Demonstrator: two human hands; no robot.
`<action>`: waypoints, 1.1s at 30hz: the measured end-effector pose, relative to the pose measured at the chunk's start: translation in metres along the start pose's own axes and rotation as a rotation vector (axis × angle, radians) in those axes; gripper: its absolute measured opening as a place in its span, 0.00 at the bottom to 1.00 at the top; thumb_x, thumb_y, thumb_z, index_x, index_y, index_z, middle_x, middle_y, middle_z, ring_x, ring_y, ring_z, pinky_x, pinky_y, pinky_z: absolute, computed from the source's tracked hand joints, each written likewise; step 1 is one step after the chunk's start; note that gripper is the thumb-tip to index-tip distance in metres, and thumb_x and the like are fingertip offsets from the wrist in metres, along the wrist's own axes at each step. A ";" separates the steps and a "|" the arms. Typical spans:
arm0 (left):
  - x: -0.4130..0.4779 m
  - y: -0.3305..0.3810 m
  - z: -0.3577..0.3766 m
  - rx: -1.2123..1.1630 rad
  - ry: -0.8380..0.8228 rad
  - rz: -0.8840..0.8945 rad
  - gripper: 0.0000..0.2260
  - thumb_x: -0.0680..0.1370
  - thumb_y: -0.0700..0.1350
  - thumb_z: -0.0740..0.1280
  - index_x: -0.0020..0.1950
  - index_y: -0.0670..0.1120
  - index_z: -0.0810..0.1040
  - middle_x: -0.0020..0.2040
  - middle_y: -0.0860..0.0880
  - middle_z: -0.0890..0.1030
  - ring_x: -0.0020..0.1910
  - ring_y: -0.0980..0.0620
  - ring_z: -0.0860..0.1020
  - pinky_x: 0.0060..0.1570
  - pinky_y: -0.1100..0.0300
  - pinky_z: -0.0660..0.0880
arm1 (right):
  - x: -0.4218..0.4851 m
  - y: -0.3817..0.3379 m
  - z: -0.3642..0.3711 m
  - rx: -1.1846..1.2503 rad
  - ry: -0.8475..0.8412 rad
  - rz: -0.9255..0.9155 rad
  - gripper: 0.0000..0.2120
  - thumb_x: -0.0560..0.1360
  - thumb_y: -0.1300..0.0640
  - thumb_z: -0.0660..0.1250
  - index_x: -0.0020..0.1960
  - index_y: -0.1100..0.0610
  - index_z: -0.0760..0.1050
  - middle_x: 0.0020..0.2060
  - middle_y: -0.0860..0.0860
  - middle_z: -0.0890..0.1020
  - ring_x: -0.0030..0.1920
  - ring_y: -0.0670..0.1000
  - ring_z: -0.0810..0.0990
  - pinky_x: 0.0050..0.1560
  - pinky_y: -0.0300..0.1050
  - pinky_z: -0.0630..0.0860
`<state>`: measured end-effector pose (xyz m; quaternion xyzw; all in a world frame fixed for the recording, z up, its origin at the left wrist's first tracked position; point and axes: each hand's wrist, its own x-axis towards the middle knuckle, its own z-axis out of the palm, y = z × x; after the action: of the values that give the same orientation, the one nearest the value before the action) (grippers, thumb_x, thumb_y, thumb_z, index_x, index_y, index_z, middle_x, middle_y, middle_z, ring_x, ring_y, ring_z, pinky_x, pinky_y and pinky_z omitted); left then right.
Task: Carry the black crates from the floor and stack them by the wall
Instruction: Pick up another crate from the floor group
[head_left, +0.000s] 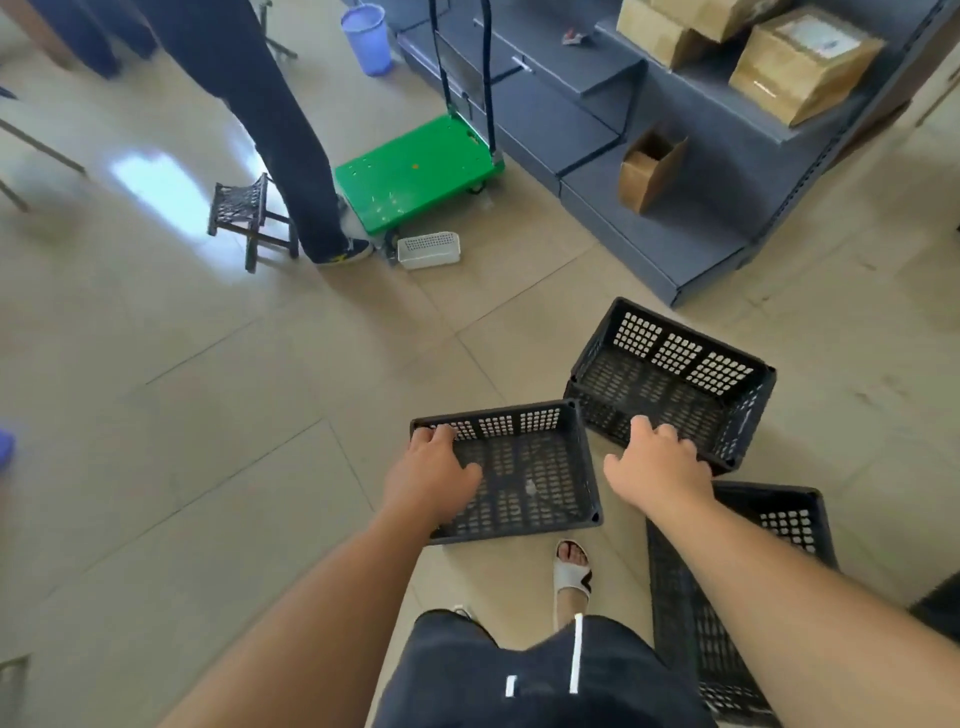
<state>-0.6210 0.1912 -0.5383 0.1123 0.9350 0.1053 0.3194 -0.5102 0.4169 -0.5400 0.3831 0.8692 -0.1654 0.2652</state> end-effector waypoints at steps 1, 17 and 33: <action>0.006 -0.001 0.003 -0.006 -0.006 -0.029 0.29 0.78 0.56 0.62 0.78 0.49 0.65 0.72 0.47 0.69 0.68 0.43 0.72 0.63 0.47 0.74 | 0.009 -0.002 0.001 -0.006 -0.013 -0.009 0.29 0.81 0.42 0.59 0.78 0.52 0.59 0.74 0.58 0.67 0.72 0.61 0.67 0.67 0.59 0.70; 0.151 -0.078 0.106 -0.044 -0.159 -0.316 0.27 0.80 0.53 0.63 0.78 0.47 0.66 0.69 0.44 0.72 0.65 0.42 0.74 0.60 0.48 0.75 | 0.178 -0.037 0.108 0.043 -0.174 0.051 0.28 0.81 0.47 0.62 0.77 0.55 0.61 0.73 0.59 0.69 0.72 0.61 0.67 0.65 0.58 0.72; 0.325 -0.187 0.270 -0.010 -0.228 -0.424 0.27 0.81 0.53 0.65 0.77 0.44 0.66 0.71 0.39 0.72 0.65 0.38 0.74 0.64 0.47 0.73 | 0.341 -0.013 0.307 0.038 -0.219 0.207 0.27 0.80 0.46 0.63 0.74 0.58 0.65 0.69 0.61 0.72 0.69 0.64 0.70 0.64 0.59 0.72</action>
<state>-0.7306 0.1371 -0.9840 -0.0767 0.8951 0.0271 0.4383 -0.6101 0.4549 -0.9859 0.4554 0.7876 -0.1944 0.3666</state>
